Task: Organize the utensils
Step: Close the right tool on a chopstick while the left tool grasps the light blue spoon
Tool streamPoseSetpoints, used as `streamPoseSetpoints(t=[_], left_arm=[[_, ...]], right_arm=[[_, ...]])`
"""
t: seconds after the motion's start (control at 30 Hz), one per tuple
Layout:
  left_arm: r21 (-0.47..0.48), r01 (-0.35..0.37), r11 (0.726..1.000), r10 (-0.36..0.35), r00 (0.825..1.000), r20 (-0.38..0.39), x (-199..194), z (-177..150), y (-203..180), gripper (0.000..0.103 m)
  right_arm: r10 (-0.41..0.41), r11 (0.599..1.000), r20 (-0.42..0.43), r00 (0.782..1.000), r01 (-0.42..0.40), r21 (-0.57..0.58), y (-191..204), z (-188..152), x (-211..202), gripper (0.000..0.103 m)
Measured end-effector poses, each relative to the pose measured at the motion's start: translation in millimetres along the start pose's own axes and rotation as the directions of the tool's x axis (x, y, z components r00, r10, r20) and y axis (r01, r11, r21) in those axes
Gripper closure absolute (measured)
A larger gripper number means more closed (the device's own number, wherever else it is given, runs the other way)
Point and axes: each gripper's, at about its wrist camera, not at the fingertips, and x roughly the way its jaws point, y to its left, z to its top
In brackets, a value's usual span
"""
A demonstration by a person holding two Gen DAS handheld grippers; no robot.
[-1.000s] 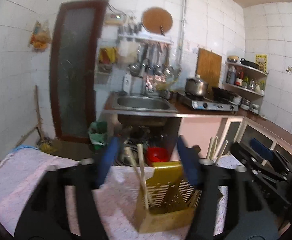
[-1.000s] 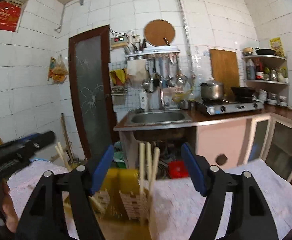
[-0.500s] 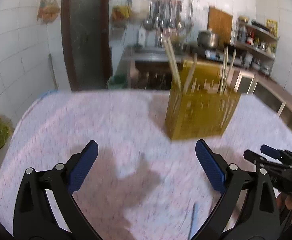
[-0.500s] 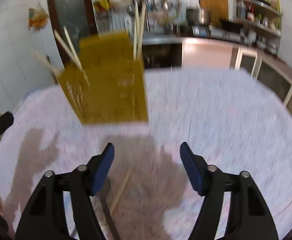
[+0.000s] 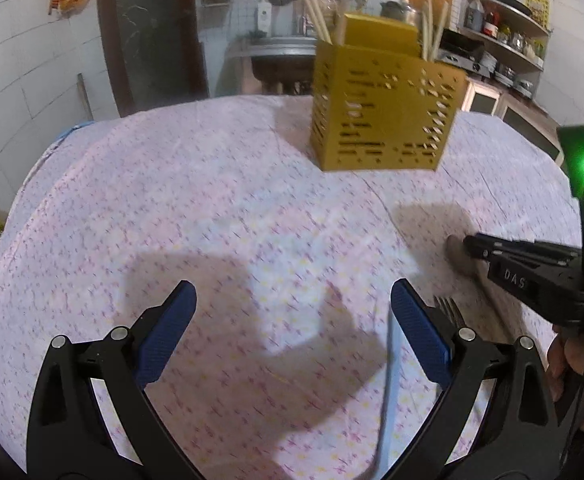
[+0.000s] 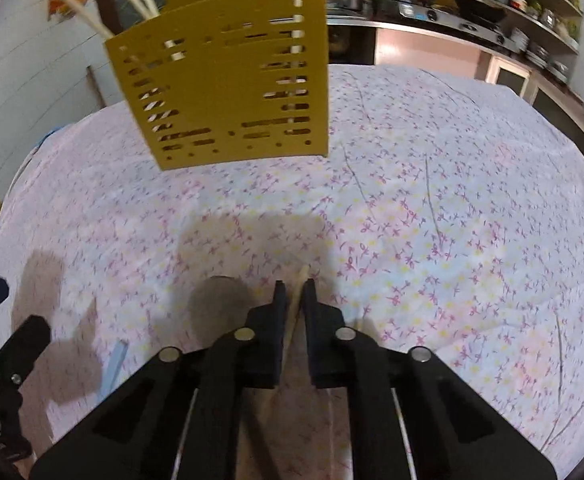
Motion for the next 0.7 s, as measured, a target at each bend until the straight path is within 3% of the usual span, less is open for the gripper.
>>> streamPoseSetpoints(t=[0.17,0.27,0.33,0.37,0.47,0.53,0.6,0.7], left_arm=[[0.023,0.029,0.999,-0.028,0.998,-0.048,7,-8,-18,0.01],[0.038,0.049,0.998,-0.046,0.996,-0.083,15,-13,-30,0.017],[0.054,0.065,0.996,-0.058,0.992,-0.116,23,-16,-38,0.026],[0.06,0.066,0.996,-0.057,0.99,-0.129,27,-18,-41,0.036],[0.075,0.05,0.996,-0.041,0.991,-0.125,31,-18,-47,0.047],[0.076,0.061,0.995,-0.052,0.991,-0.126,31,-16,-49,0.063],[0.069,0.076,0.995,-0.067,0.989,-0.134,31,-14,-50,0.089],[0.06,0.084,0.995,-0.075,0.987,-0.142,33,-11,-50,0.097]], right_arm=[[-0.005,1.0,-0.001,1.0,0.005,-0.006,-27,-12,-12,0.097],[-0.013,1.0,0.004,1.0,0.013,0.026,-47,-17,-16,0.097],[-0.009,0.999,0.004,1.0,0.009,0.045,-58,-19,-15,0.097],[-0.002,0.998,0.007,1.0,0.002,0.056,-62,-21,-16,0.097],[0.003,0.998,0.017,1.0,-0.004,0.065,-64,-25,-18,0.097],[0.003,0.998,0.025,1.0,-0.005,0.069,-61,-26,-16,0.097],[0.007,0.997,0.035,0.999,-0.009,0.074,-60,-26,-15,0.097],[0.009,0.997,0.057,0.998,-0.014,0.077,-56,-28,-18,0.097]])
